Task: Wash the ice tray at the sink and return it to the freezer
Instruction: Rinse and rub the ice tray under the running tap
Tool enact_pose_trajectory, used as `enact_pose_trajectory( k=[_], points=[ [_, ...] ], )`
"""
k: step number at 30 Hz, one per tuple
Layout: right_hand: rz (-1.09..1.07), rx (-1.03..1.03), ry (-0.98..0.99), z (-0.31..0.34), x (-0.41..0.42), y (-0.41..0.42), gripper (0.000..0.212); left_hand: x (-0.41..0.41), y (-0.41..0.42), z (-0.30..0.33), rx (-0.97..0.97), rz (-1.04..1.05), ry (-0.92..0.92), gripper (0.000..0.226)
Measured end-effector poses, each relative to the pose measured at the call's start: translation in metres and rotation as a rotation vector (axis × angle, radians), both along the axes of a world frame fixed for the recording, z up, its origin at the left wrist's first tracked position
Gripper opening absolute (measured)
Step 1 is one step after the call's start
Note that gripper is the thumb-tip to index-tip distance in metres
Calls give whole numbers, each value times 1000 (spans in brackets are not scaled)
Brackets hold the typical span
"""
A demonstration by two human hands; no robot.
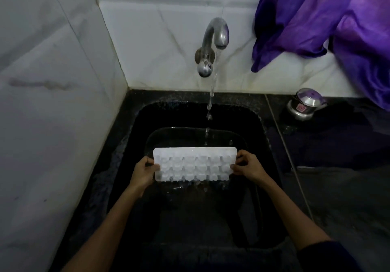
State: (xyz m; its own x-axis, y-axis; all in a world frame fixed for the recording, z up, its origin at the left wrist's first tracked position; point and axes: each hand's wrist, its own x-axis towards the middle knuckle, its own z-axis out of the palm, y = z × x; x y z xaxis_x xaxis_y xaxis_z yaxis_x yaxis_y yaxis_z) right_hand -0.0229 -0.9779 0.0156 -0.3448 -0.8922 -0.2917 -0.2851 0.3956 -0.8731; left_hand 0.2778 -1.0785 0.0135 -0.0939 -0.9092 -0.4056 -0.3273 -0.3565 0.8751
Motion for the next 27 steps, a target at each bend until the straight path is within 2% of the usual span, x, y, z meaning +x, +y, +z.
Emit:
enact_pose_trajectory(
  k=[4, 8, 10, 13, 14, 16, 19, 22, 25, 27],
  points=[
    [-51, -72, 133, -12, 11, 12, 41, 2, 10, -8, -57, -6, 21, 29],
    [-150, -199, 101, -12, 16, 13, 35, -2, 18, 4, -100, 111, 163, 18],
    [-176, -288, 72, -2, 16, 13, 26, -5, 20, 18, -106, 148, 255, 23],
    [-212, -430, 22, 6, 16, 18, 17, -4, 21, 31, 13, 229, 537, 18],
    [-218, -442, 14, 4, 19, 21, 17, -3, 22, 32, 85, 275, 629, 18],
    [-213, -401, -6, -6, 26, 29, 20, -6, 29, 29, 222, 336, 702, 16],
    [-224, -360, -14, -15, 33, 40, 27, -10, 37, 24, 293, 348, 621, 19],
    [-248, -461, -6, -3, 28, 39, 34, -9, 29, 32, 279, 308, 579, 22],
    [-184, -531, 44, 5, 24, 29, 46, -13, 16, 42, 322, 226, 550, 30],
    [-143, -542, 96, 9, 22, 23, 47, -15, 10, 46, 301, 208, 507, 30]
  ],
)
